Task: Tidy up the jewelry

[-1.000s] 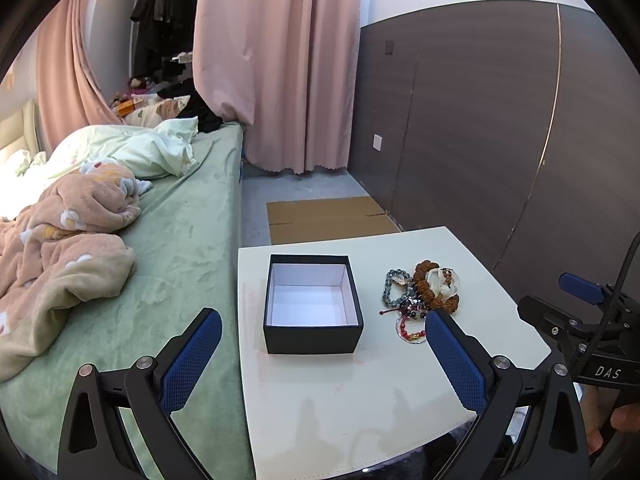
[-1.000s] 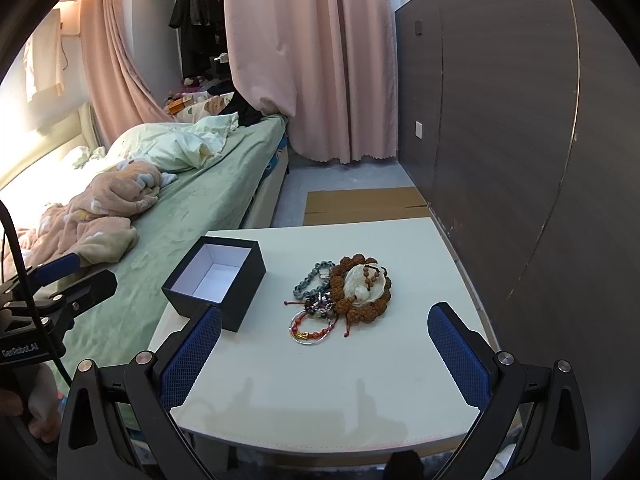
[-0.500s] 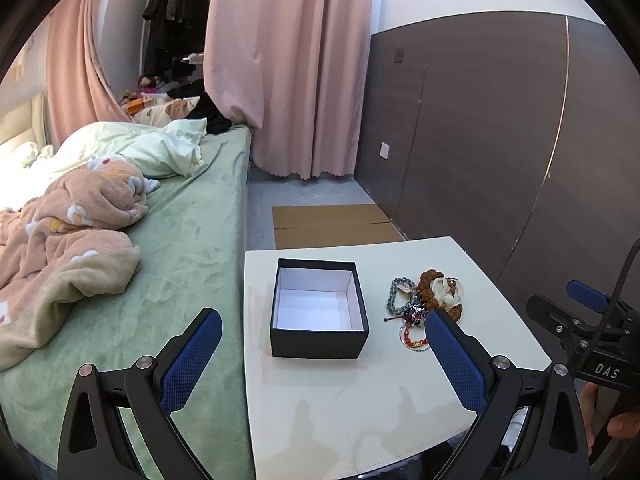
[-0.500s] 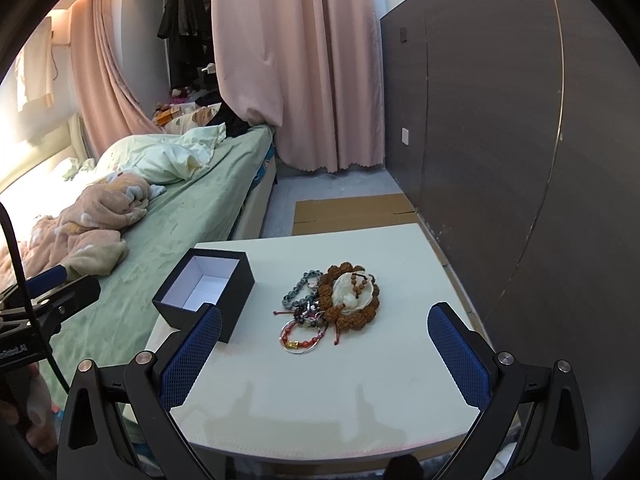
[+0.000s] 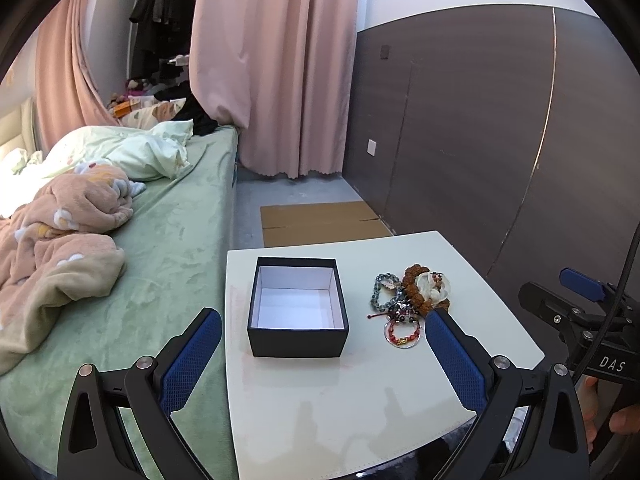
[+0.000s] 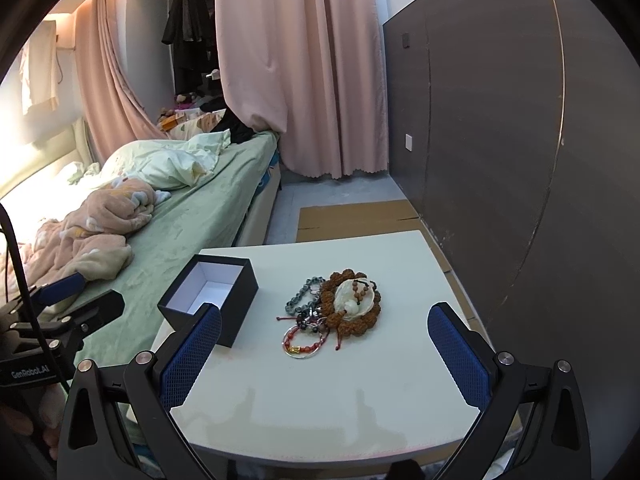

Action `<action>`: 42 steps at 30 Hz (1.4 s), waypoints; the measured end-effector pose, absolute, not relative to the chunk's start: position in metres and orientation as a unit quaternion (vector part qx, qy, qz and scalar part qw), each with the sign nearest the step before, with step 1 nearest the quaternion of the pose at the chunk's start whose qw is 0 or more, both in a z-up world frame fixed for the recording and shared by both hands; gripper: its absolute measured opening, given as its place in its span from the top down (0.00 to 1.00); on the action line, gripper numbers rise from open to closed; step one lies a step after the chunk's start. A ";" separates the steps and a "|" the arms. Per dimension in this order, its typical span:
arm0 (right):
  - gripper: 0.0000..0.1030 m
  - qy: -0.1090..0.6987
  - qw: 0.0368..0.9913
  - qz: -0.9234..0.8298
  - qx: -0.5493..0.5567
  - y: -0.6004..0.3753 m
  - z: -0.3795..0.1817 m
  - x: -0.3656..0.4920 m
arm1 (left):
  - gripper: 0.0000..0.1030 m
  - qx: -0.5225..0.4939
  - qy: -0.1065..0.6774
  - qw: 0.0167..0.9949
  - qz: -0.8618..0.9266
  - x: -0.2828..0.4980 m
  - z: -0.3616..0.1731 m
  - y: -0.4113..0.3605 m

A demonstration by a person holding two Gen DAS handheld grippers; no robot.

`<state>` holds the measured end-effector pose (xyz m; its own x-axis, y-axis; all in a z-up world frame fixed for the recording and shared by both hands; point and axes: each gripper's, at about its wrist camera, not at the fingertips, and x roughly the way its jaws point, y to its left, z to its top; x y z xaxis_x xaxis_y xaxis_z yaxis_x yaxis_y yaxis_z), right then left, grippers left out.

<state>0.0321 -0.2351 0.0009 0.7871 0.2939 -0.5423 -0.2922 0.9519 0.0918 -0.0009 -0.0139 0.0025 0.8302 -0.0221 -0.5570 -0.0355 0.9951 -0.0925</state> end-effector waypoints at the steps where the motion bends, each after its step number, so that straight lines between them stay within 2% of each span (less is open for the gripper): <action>1: 0.00 0.288 0.945 0.156 0.003 -0.235 0.001 0.032 | 0.01 -0.048 0.292 0.955 0.005 0.000 0.002 -0.015; 20: 0.00 0.298 0.941 0.159 0.008 -0.236 0.001 0.034 | 0.01 -0.066 0.291 0.954 -0.003 0.004 0.005 -0.015; 32: 0.00 0.308 0.929 0.142 0.147 -0.302 0.011 0.063 | 0.01 -0.084 0.301 0.949 -0.043 0.032 0.005 -0.037; 40: 0.00 0.326 0.917 0.131 0.189 -0.318 -0.001 0.085 | 0.06 -0.082 0.314 0.943 -0.071 0.053 -0.004 -0.058; 42: 0.00 0.329 0.914 0.133 0.194 -0.320 -0.004 0.090 | 0.12 -0.082 0.319 0.941 -0.080 0.058 -0.007 -0.063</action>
<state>0.0898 -0.3199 -0.0037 0.7476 0.3716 -0.5504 -0.1161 0.8892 0.4426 0.0582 -0.0628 -0.0071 0.7834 -0.2027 -0.5876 0.0986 0.9739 -0.2046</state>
